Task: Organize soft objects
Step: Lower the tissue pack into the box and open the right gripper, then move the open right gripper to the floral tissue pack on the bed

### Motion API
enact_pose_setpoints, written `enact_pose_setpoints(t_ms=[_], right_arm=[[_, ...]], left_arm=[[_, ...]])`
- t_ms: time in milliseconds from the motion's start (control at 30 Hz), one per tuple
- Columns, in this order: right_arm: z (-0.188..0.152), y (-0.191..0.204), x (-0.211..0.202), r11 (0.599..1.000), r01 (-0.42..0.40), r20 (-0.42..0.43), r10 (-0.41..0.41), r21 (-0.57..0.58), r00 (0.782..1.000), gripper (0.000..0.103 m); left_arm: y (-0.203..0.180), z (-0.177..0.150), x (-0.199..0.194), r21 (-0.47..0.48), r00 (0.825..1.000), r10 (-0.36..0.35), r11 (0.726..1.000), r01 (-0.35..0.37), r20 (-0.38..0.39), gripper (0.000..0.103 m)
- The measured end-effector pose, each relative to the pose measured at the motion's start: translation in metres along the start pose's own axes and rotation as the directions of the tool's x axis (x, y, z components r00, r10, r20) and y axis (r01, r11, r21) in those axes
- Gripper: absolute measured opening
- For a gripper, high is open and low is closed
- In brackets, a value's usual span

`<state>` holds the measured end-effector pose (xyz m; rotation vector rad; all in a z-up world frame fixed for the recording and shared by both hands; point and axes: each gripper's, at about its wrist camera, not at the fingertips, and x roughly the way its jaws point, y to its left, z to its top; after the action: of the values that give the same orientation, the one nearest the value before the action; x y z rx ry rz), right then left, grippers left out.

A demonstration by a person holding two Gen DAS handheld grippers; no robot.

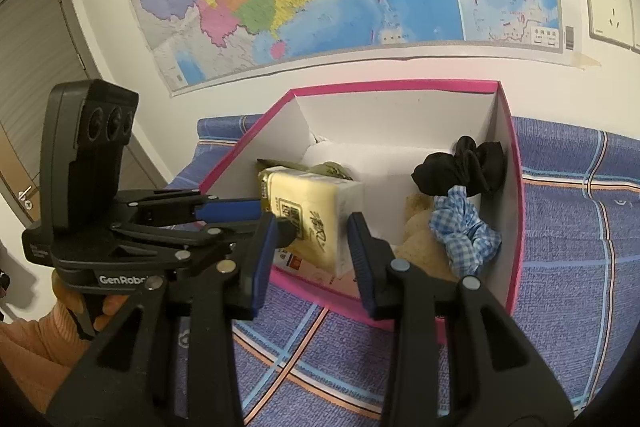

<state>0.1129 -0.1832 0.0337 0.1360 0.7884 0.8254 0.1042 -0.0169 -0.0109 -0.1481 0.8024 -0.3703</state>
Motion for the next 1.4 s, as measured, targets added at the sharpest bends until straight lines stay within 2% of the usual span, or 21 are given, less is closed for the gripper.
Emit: enact_pose_setpoints(t_ms=[500, 900, 1100, 1167, 1300, 1400], right_arm=[[-0.002, -0.009, 0.017, 0.999, 0.017, -0.041, -0.015, 0.045, 0.999, 0.04], [0.001, -0.021, 0.024, 0.995, 0.048, -0.038, -0.045, 0.087, 0.998, 0.04], [-0.006, -0.02, 0.018, 0.995, 0.055, -0.04, -0.052, 0.088, 0.998, 0.04], [-0.008, -0.019, 0.015, 0.995, 0.054, -0.04, -0.051, 0.084, 0.998, 0.04], [-0.012, -0.012, 0.004, 0.997, 0.038, -0.023, -0.036, 0.067, 0.999, 0.04], [-0.016, -0.007, -0.006, 0.998, 0.019, -0.01, -0.018, 0.056, 1.0, 0.04]], left_arm=[[0.011, 0.001, 0.022, -0.034, 0.999, 0.018, 0.999, -0.019, -0.048, 0.035], [0.021, 0.005, 0.031, -0.068, 0.997, 0.041, 0.997, -0.045, -0.062, 0.036], [0.013, -0.001, 0.021, -0.018, 0.996, 0.083, 0.996, -0.084, -0.033, 0.04], [0.008, -0.003, 0.017, 0.007, 0.995, 0.1, 0.995, -0.1, -0.018, 0.045], [-0.004, -0.012, 0.004, 0.055, 0.991, 0.135, 0.989, -0.135, 0.012, 0.048], [-0.013, -0.02, -0.009, 0.076, 0.984, 0.171, 0.982, -0.174, 0.045, 0.054]])
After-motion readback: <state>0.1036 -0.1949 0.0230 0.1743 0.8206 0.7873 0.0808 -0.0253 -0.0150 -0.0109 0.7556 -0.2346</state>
